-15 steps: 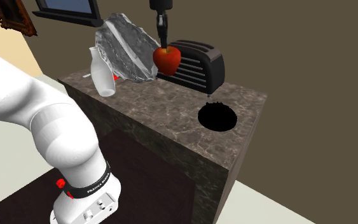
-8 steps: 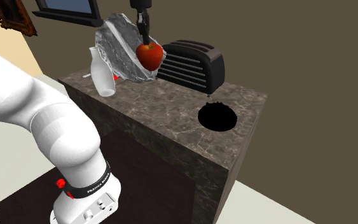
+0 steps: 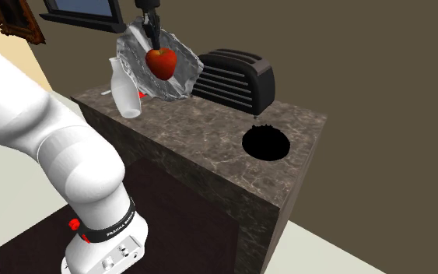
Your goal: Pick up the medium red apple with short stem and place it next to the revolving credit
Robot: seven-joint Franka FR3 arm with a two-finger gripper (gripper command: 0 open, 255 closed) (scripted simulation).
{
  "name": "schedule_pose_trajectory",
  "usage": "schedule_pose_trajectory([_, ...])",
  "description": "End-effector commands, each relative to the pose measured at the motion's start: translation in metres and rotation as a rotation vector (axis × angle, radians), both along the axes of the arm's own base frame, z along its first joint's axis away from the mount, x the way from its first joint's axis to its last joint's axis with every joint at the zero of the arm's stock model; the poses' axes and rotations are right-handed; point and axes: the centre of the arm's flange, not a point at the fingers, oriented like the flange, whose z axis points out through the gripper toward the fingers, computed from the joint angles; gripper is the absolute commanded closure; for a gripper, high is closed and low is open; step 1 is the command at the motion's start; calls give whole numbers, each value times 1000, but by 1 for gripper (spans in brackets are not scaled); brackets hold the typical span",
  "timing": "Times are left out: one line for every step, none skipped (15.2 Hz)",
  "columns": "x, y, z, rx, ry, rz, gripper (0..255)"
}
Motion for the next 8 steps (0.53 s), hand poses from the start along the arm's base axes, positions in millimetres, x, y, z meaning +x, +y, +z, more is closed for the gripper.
schedule_pose_trajectory([-2,26,1,1,0,-2,255])
schedule_pose_trajectory([-3,39,1,1,0,-2,255])
schedule_pose_trajectory([-4,52,1,1,0,-2,255])
schedule_pose_trajectory([-5,65,1,1,0,-2,255])
schedule_pose_trajectory([-6,78,1,1,0,-2,255])
schedule_pose_trajectory([-7,91,1,1,0,-2,255])
schedule_pose_trajectory([-8,105,1,1,0,-2,255])
schedule_pose_trajectory([-9,118,1,1,0,-2,255])
